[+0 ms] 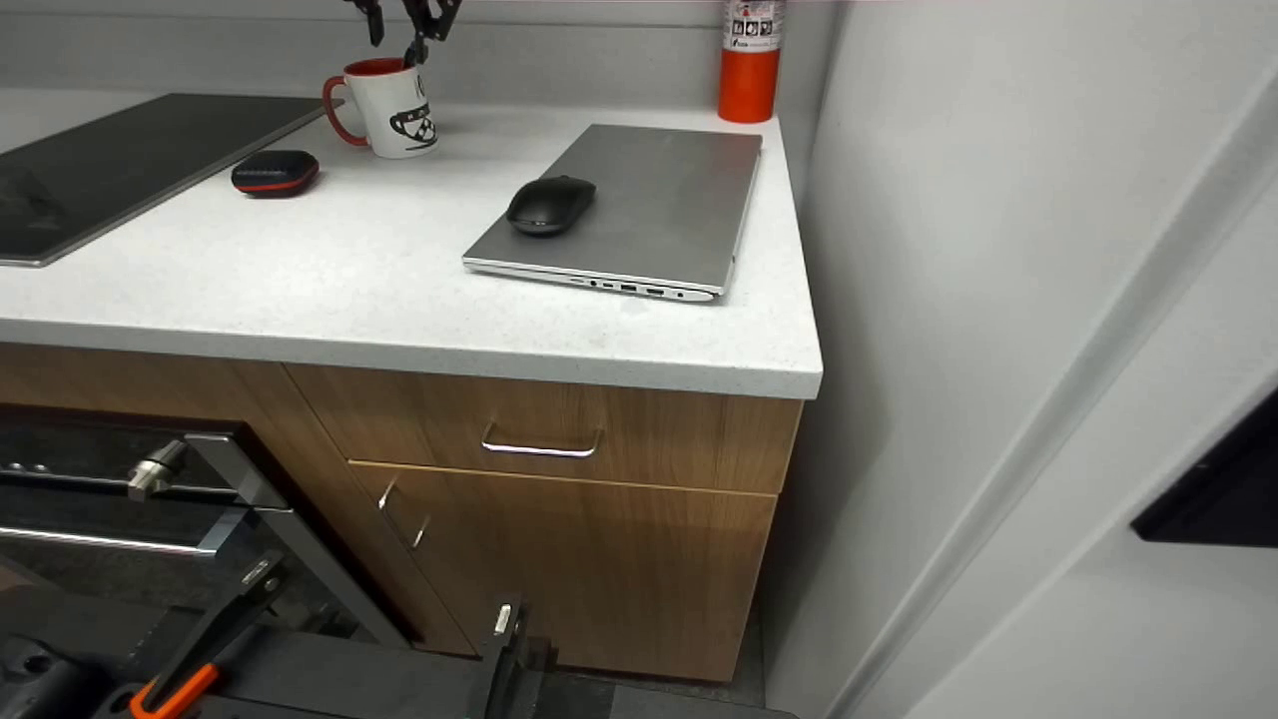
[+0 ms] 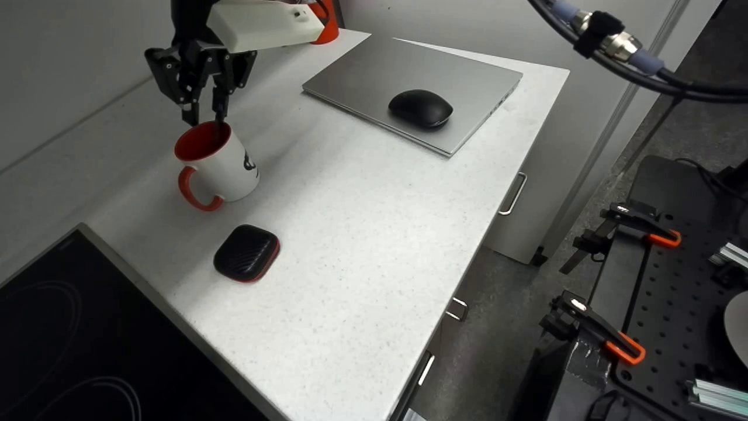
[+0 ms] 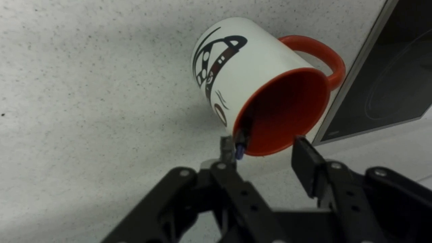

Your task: Take the pen out of the mug and put it on the counter

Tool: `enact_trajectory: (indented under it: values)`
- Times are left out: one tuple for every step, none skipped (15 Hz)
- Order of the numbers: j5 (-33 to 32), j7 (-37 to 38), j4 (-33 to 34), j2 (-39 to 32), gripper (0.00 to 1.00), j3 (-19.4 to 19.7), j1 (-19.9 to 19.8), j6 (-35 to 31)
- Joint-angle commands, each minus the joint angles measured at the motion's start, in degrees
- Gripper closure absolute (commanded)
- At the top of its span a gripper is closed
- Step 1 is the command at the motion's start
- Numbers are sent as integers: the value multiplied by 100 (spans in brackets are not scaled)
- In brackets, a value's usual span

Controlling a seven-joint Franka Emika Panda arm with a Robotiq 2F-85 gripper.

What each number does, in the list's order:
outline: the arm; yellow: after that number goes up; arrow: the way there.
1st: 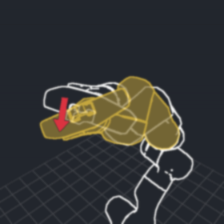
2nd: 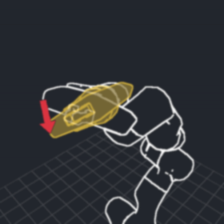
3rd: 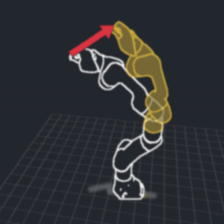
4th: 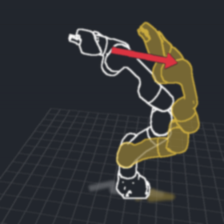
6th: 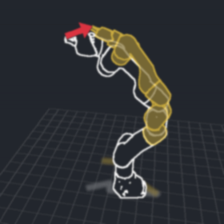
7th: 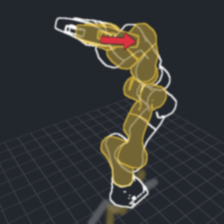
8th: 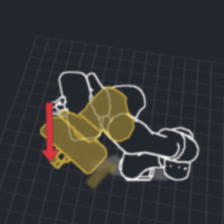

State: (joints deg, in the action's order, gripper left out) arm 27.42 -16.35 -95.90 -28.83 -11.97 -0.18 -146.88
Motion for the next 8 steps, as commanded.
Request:
enact_trajectory:
  values:
    - [36,3,227,-98,81,-163,-195,263]
    - [44,-1,216,-90,88,-170,-215,265]
    - [59,-6,212,-85,97,-179,-238,277]
    - [59,0,208,-82,100,-175,-251,278]
    - [88,-8,209,-78,100,-187,-279,292]
    - [103,-9,208,-72,100,-191,-294,294]
    - [101,-8,203,-64,98,-195,-309,295]
    - [104,-10,191,-50,98,-199,-324,292]
